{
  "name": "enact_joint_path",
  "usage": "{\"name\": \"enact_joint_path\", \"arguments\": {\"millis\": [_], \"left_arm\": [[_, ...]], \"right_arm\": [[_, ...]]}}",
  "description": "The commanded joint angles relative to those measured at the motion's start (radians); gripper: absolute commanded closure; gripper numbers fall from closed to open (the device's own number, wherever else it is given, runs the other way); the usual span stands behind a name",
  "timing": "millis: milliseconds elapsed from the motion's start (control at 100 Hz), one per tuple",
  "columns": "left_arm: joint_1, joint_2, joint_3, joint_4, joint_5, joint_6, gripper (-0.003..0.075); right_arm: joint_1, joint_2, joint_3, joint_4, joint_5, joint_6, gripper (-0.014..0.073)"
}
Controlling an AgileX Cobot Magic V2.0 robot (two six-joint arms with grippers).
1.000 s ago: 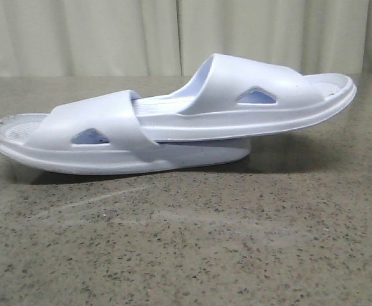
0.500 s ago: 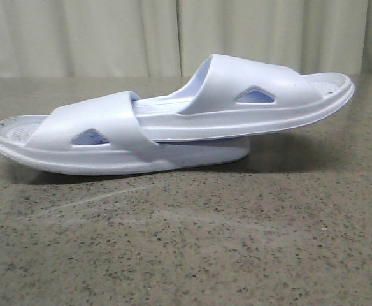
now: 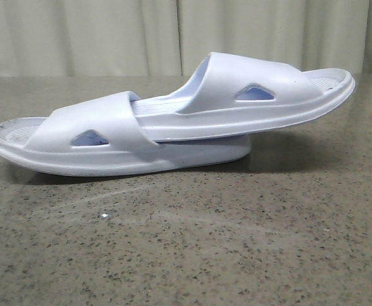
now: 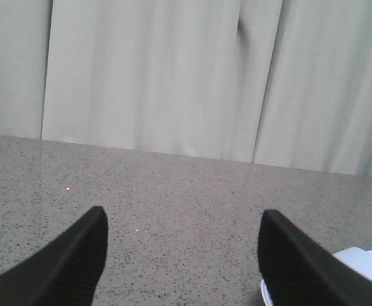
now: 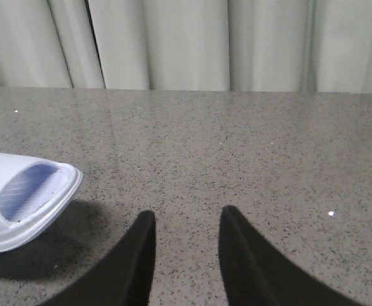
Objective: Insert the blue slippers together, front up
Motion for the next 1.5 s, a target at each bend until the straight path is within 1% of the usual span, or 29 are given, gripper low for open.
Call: {"name": "enact_joint_path", "arguments": {"millis": [0,40,90,210,260,360,1270,1340,1400,1490], "left_arm": [[-0.007,0.01,-0.027,-0.003,-0.032,-0.001,0.0305],[-0.007,0.01,-0.027,-0.003,-0.032,-0.001,0.0339],[-0.007,0.01,-0.027,-0.003,-0.032,-0.001,0.0389],[-0.007,0.01,-0.027,-0.003,-0.032,-0.001,0.0532],[-0.007,0.01,-0.027,-0.003,-0.032,-0.001,0.06],[-0.007,0.01,-0.027,-0.004,-0.032,-0.001,0.0706],[-0.007,0.01,-0.024,-0.011,-0.015,-0.001,0.0704],[-0.007,0.01,-0.024,-0.009,-0.034,-0.001,0.0704],[-0.007,0.01,-0.024,0.038,-0.033,-0.001,0.0704],[-0.007,0.003,-0.024,0.265,-0.007,-0.017,0.0704]], "right_arm": [[-0.001,0.008,-0.026,-0.005,-0.111,-0.014,0.0415],[-0.001,0.008,-0.026,-0.005,-0.122,-0.014,0.0436],[-0.001,0.008,-0.026,-0.005,-0.136,-0.014,0.0484],[-0.001,0.008,-0.026,-0.001,-0.149,-0.014,0.0648],[-0.001,0.008,-0.026,0.001,-0.149,-0.014,0.0703],[-0.001,0.008,-0.026,0.008,-0.149,-0.014,0.0701],[-0.001,0.008,-0.026,0.008,-0.149,-0.014,0.0701],[-0.001,0.008,-0.026,0.008,-0.149,-0.014,0.0701],[-0.001,0.008,-0.026,0.008,-0.149,-0.014,0.0701],[-0.001,0.008,-0.026,0.008,-0.149,-0.014,0.0701]]}}
